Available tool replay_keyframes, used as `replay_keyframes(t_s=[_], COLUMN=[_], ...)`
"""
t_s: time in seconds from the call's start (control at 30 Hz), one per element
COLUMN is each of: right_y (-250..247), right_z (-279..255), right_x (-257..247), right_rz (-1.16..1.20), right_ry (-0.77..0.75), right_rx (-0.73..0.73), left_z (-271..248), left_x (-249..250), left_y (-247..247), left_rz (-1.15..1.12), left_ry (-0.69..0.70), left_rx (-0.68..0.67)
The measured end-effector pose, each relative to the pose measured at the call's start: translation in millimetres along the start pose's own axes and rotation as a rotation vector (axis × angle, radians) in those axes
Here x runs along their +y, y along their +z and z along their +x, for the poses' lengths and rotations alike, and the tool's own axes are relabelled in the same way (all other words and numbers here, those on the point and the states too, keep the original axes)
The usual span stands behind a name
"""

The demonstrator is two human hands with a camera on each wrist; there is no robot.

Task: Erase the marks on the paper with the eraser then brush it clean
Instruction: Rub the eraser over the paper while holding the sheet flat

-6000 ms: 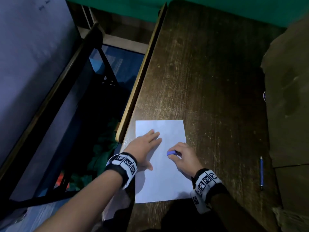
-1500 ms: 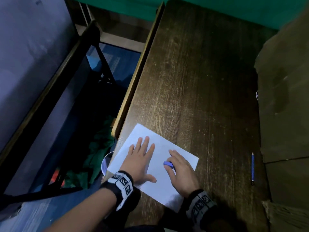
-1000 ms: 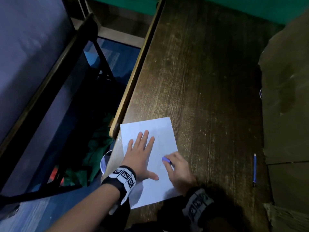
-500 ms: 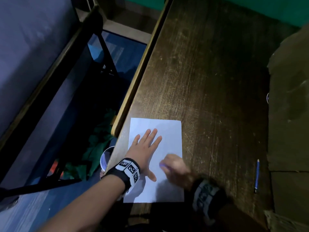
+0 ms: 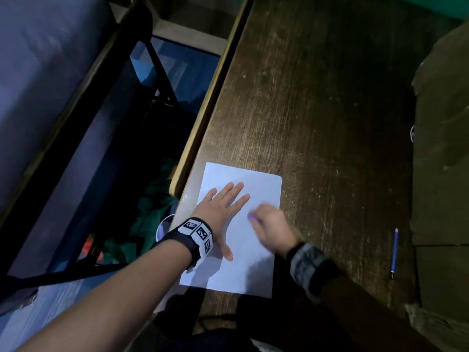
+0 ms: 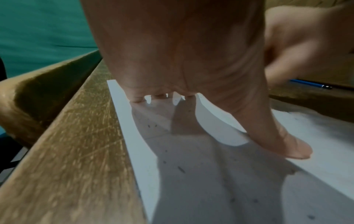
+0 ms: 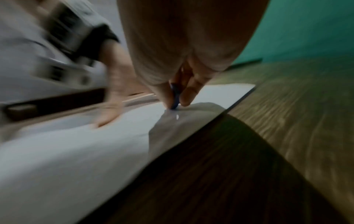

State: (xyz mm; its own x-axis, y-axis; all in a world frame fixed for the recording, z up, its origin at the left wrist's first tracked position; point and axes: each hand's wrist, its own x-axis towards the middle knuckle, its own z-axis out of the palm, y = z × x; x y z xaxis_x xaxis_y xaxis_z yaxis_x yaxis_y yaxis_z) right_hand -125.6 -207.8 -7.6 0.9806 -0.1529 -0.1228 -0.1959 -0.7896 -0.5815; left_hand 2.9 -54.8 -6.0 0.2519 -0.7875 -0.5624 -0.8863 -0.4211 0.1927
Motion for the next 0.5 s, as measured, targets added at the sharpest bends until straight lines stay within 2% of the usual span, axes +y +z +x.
replay_keyframes(t_s=[0.07, 0.1, 0.17, 0.23, 0.27, 0.3, 0.37, 0.43, 0.47, 0.5], right_y=[-7, -2, 17, 31, 31, 28, 11, -3, -3, 1], right_z=[24, 21, -11, -55, -64, -58, -18, 16, 22, 18], right_x=[12, 11, -4, -28, -32, -26, -13, 7, 11, 10], right_rz=[0.026, 0.027, 0.03, 0.036, 0.029, 0.04, -0.007, -0.011, 0.008, 0.003], right_ry=[0.139, 0.169, 0.106, -0.102, -0.161, -0.19, -0.05, 0.097, 0.124, 0.144], right_rx=[0.19, 0.222, 0.138, -0.052, -0.151, -0.185, -0.076, 0.132, 0.228, 0.264], left_z=[0, -1, -1, 0, 0, 0, 0, -1, -1, -1], left_x=[1, 1, 0, -1, -2, -2, -1, 0, 1, 1], left_y=[0, 0, 0, 1, 1, 0, -1, -2, -2, -2], left_rz=[0.005, 0.003, 0.001, 0.001, 0.0, -0.002, -0.002, 0.006, 0.009, 0.008], left_ry=[-0.001, -0.002, 0.003, 0.003, 0.004, 0.004, 0.004, 0.004, 0.005, 0.004], left_rx=[-0.009, -0.01, -0.004, 0.0, 0.002, 0.003, -0.001, -0.012, -0.016, -0.016])
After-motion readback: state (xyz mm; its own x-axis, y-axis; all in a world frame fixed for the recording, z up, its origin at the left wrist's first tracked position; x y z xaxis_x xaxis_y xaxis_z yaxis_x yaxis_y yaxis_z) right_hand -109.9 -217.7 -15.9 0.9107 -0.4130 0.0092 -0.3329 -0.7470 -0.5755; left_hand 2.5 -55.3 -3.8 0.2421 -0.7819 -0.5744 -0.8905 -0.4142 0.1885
